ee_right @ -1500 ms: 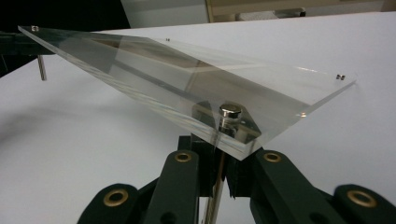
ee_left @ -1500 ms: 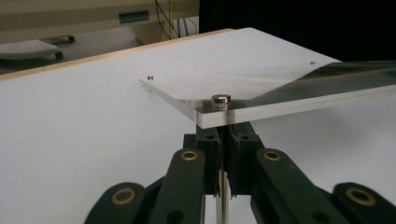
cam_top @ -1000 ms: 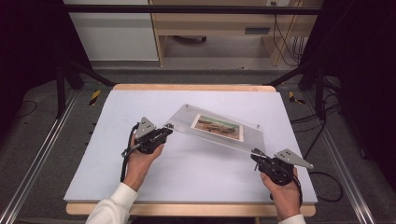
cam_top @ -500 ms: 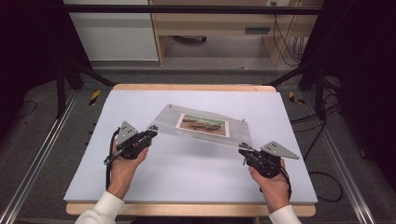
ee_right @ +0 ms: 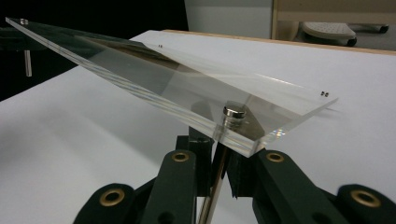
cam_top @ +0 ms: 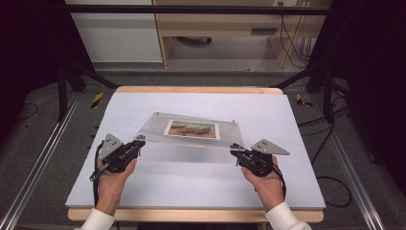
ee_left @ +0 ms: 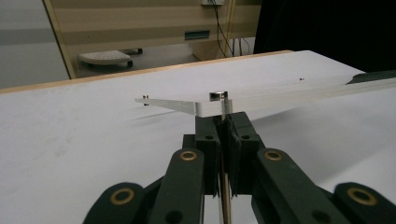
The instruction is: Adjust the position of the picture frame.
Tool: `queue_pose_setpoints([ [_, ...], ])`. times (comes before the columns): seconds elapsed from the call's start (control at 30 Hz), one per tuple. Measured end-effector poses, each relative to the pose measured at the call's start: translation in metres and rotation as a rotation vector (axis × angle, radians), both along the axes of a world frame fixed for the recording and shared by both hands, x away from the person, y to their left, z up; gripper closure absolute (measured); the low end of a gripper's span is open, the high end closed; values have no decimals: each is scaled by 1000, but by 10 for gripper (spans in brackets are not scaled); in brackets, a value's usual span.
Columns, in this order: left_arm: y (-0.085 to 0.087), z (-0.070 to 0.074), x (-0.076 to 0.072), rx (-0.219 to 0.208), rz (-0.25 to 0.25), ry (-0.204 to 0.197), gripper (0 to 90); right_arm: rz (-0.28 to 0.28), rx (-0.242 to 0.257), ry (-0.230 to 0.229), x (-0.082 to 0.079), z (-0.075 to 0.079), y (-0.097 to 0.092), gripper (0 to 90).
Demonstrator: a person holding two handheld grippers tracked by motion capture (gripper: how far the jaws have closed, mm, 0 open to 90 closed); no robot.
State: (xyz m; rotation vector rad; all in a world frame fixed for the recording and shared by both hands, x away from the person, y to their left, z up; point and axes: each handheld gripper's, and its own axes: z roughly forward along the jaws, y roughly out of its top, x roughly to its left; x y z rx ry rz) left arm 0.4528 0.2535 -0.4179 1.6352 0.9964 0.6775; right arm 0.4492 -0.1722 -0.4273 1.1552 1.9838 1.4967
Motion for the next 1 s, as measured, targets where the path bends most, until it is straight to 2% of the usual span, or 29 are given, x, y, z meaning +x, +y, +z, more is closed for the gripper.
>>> queue_pose_setpoints([
  [0.2, 5, -1, -9, -4, 14, -1, 837, 25, 2, 0, -1, 0, 6, 819],
  [0.6, 5, -2, -22, -10, 11, -8, 836, 29, -4, 4, -6, 1, 6, 818],
  [1.0, -1, -7, -26, 2, 5, -5, 834, 19, -4, 13, -12, -7, 1, 817],
])
